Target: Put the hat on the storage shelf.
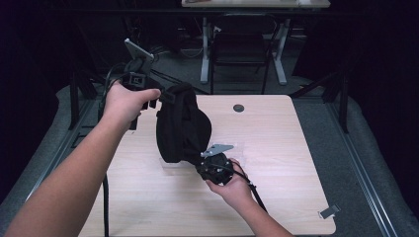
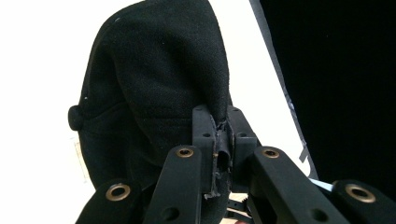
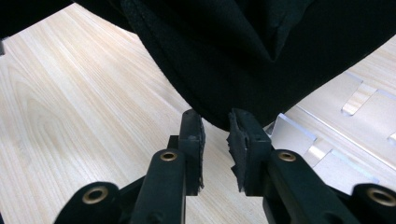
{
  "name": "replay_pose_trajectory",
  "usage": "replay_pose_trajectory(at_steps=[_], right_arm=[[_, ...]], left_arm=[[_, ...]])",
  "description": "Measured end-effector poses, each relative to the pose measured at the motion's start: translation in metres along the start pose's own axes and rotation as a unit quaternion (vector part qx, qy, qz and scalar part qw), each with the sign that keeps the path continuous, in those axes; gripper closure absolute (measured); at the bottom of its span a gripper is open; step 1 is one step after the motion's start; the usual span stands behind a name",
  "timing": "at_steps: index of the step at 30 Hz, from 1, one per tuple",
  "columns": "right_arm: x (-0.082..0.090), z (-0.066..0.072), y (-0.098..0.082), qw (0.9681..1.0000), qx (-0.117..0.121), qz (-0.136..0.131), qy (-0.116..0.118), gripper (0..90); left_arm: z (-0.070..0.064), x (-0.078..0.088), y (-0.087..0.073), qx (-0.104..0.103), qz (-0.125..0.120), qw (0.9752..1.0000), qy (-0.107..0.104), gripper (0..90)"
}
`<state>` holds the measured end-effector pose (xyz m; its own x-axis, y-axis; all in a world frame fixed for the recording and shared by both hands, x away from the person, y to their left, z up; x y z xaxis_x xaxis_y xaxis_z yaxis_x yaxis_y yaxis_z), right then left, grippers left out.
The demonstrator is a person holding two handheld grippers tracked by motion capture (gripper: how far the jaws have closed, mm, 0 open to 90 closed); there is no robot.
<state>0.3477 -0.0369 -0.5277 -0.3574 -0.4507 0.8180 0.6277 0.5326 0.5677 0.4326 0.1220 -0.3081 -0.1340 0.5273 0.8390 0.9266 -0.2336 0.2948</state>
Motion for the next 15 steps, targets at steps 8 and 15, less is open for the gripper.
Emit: replay_pose_trajectory(at_steps=[8, 15], right_arm=[[-0.0081, 0.0032, 0.0083, 0.9999, -0.002, -0.002, -0.016, 61.8], [-0.0037, 0.0048, 0.0095, 0.9999, 0.004, -0.002, -0.015, 66.6]], left_arm=[[-0.0020, -0.0011, 0.0012, 0.001, -0.001, 1.0000, 0.000, 85.3], [-0.0074, 0.0018, 0.0022, -0.005, -0.003, 1.0000, -0.005, 85.3]])
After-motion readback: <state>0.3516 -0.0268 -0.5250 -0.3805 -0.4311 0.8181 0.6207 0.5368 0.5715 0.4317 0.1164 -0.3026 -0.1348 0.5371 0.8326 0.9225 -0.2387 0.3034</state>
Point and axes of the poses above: each handheld gripper's, and its own axes: x roughly backward along the jaws, y roughly out of its top, z roughly to its left, the point moved 5 cm from there along -x, roughly forward along the jaws, and after that the axes turned 13 degrees about z, right-handed, at the moved point
